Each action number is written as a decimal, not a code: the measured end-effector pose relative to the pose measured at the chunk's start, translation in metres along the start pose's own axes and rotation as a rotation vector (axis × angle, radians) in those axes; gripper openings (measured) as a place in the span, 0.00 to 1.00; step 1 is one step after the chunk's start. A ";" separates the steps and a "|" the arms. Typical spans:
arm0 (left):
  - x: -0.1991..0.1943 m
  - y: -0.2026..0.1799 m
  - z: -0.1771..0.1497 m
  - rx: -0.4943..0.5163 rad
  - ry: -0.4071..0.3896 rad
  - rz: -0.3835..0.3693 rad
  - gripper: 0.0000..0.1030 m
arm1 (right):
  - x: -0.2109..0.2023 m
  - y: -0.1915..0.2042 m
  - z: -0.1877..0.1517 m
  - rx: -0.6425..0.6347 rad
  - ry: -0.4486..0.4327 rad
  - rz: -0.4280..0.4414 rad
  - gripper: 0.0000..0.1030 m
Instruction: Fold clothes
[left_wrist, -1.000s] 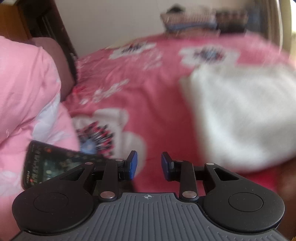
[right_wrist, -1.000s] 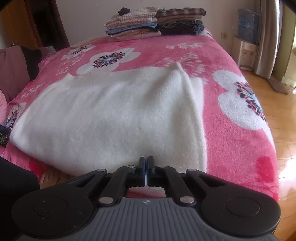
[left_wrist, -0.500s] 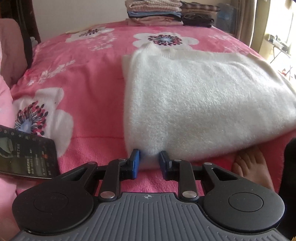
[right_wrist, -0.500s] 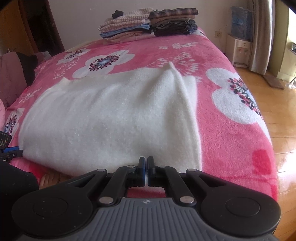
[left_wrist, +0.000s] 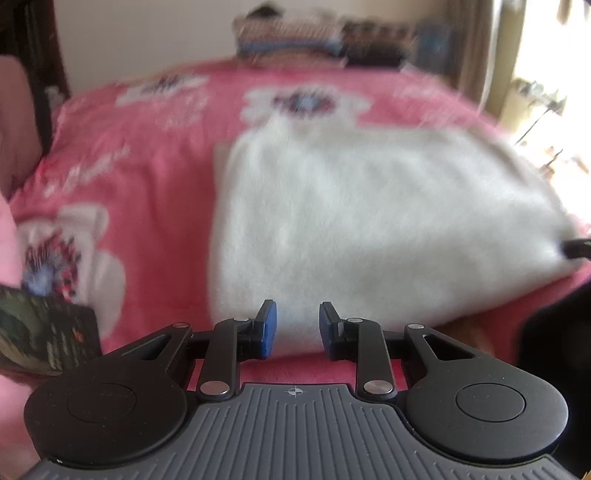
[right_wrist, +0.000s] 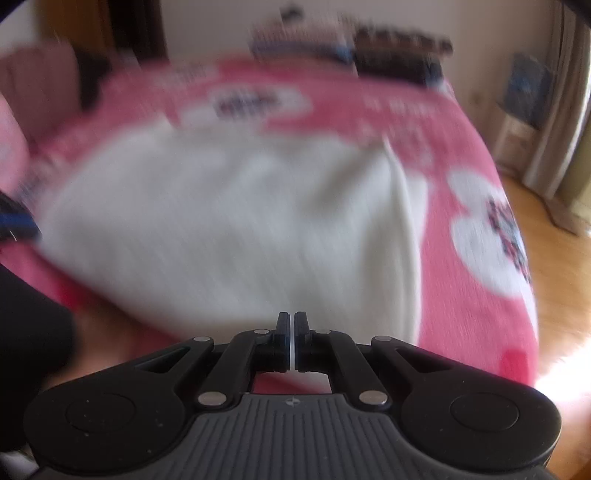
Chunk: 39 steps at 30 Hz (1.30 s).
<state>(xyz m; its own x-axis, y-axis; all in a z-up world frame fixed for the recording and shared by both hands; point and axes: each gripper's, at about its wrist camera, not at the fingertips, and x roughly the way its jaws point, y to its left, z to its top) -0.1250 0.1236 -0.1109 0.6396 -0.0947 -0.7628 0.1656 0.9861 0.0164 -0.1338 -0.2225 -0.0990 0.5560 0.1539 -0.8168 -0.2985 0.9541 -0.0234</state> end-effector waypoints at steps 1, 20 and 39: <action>0.010 -0.001 -0.004 0.004 0.011 0.018 0.26 | 0.011 0.000 -0.005 -0.011 0.043 -0.033 0.00; -0.001 0.018 0.008 -0.048 -0.001 0.025 0.28 | -0.022 0.084 0.053 -0.389 -0.174 0.282 0.01; 0.005 0.026 0.008 -0.047 0.012 -0.003 0.29 | 0.058 0.111 0.040 -0.574 -0.040 0.453 0.00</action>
<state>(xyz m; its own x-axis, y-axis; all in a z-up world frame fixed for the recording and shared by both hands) -0.1118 0.1477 -0.1091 0.6301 -0.0959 -0.7706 0.1314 0.9912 -0.0159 -0.1037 -0.0976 -0.1258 0.3061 0.5212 -0.7967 -0.8593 0.5115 0.0044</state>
